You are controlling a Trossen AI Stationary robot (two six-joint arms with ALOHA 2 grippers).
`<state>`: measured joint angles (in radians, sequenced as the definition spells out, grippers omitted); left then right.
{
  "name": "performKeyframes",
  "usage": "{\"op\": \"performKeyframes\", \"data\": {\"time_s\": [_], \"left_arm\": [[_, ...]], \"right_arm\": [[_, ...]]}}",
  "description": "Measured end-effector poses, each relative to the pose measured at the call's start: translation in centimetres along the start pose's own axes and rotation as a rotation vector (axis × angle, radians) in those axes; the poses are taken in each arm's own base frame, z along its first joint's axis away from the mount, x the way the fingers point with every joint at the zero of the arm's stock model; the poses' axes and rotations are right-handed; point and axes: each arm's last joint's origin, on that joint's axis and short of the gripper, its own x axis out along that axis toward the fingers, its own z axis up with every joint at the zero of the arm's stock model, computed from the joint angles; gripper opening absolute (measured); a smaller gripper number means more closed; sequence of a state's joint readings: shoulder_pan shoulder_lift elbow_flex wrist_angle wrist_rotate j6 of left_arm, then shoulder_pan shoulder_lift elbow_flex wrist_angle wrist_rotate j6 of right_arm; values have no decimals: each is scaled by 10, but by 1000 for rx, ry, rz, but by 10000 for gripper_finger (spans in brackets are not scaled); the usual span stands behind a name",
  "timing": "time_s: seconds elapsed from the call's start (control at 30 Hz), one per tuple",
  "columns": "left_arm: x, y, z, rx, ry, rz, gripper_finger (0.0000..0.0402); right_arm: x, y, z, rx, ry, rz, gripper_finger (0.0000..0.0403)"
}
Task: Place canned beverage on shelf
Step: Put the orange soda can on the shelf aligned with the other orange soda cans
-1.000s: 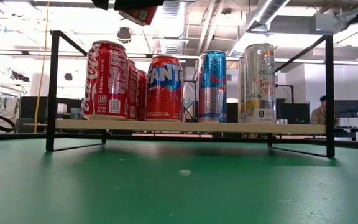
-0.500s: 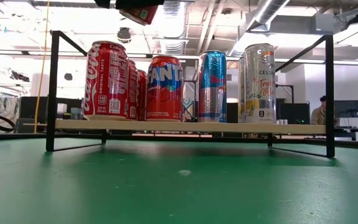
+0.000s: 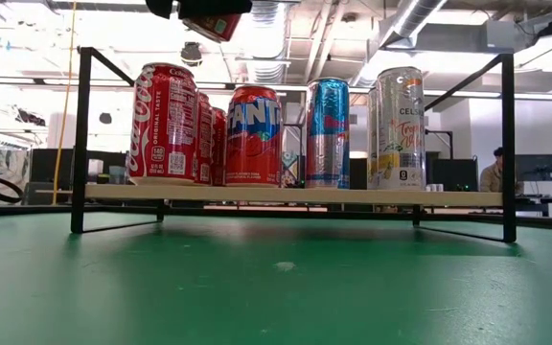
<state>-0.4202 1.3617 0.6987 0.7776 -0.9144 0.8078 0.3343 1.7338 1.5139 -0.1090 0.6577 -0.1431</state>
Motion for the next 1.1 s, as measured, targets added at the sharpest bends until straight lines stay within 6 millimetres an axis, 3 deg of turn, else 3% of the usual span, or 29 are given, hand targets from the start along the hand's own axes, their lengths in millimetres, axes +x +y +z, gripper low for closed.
{"op": "performKeyframes", "data": {"time_s": [0.3, 0.47, 0.63, 0.7, 0.83, 0.97, 1.1], "left_arm": [[0, 1, 0, 5, 8, 9, 277], [1, 1, 1, 7, -18, -5, 277], [-1, 9, 9, 14, 10, 77, 375], [-5, 17, 18, 43, 42, 122, 375], [-19, 34, 38, 102, 28, 139, 335], [-37, 71, 51, 53, -18, 174, 320], [-55, 112, 49, -71, -9, 200, 319]], "right_arm": [[-2, -1, 4, 40, -28, -3, 325], [-9, -2, 7, 42, -27, 6, 324], [-35, -15, 17, 42, -21, 33, 324], [-50, -24, 22, 47, -16, 36, 324], [-73, -38, 24, 62, 21, 58, 324], [-88, -50, 27, 88, 37, 125, 318], [-93, -48, 20, 60, 93, 194, 318]]}}
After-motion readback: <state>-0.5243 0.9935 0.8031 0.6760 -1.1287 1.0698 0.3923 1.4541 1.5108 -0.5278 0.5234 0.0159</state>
